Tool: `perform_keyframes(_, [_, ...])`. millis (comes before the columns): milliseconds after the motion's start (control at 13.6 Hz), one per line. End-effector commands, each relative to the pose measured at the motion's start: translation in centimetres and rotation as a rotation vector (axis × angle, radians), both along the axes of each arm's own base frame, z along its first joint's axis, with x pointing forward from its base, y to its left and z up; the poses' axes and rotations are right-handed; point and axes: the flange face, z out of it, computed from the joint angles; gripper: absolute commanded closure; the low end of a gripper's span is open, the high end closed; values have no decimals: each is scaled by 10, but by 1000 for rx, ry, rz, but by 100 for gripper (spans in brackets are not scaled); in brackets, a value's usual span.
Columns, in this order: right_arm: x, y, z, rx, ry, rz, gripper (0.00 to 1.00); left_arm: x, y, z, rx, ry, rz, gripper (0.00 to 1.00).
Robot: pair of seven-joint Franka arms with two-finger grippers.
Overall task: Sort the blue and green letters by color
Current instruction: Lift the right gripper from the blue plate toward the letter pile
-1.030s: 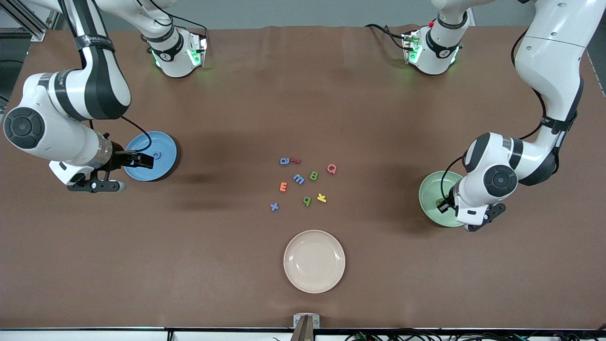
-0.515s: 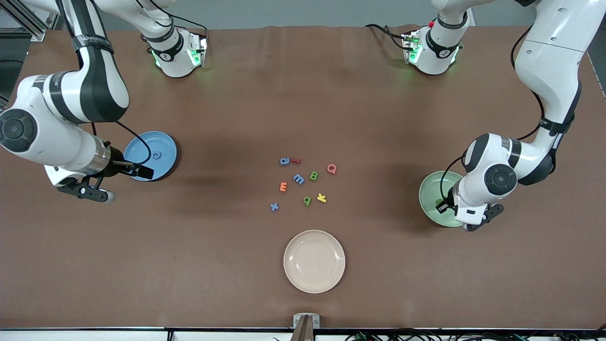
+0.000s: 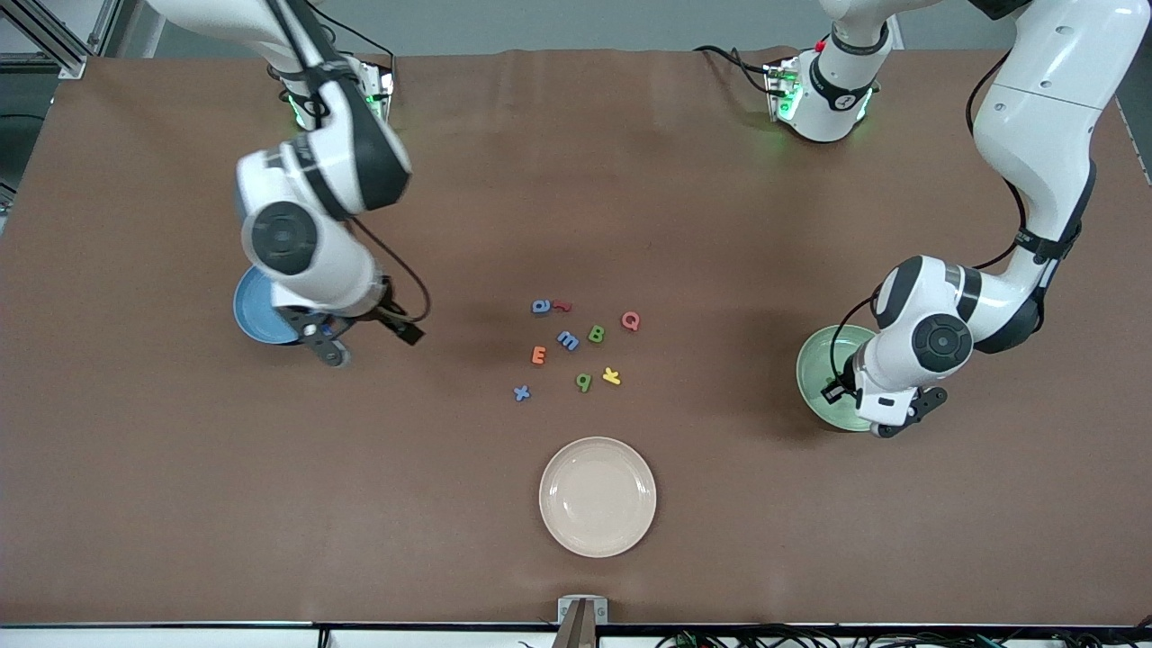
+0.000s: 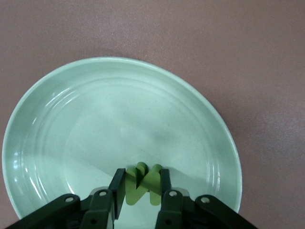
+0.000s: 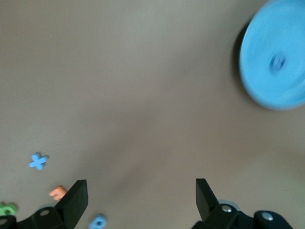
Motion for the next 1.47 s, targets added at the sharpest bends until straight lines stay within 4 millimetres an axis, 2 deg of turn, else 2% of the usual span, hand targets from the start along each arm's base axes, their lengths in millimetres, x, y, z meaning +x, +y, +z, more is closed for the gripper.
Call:
perform_keyframes(0, [-17,70,-53,-31,-37,-154,0,-3,0,2,6,-12,-4,99])
perform_keyframes(147, [-32,106,-91,-38,-67,-245,0,-3,0,2,3,-17,-7,98])
perform_keyframes(294, [-47,127,-124,-56,-72,-295,0,-3,0,2,3,-17,-5,98])
perform_keyframes(442, [-54,137,-142,-63,-80,-355,1,-3,0,0,2,-14,-5,97])
perform_keyframes(515, [-59,144,-147,-65,-82,-361,2,-2,0,1,2,-16,-5,94])
perform_keyframes(589, [-62,146,-151,-68,-83,-370,2,-2,2,1,2,-17,-3,81])
perform_keyframes(662, [-63,148,-154,-67,-87,-384,2,-1,1,2,2,-17,-2,56])
perform_keyframes(736, [-64,150,-157,-63,-92,-392,2,-2,2,1,2,-16,1,22])
perform_keyframes(809, [-65,153,-160,-52,-102,-401,2,-2,3,1,4,-13,1,0])
perform_keyframes(1030, [-68,158,-167,-41,-113,-405,2,0,0,10,9,-26,-1,0])
perform_keyframes(1177, [-71,160,-170,-44,-106,-404,3,2,-2,26,20,-39,-4,0])
perform_keyframes(1398, [-76,165,-174,-45,-99,-400,5,-2,-19,53,36,-26,-30,0])
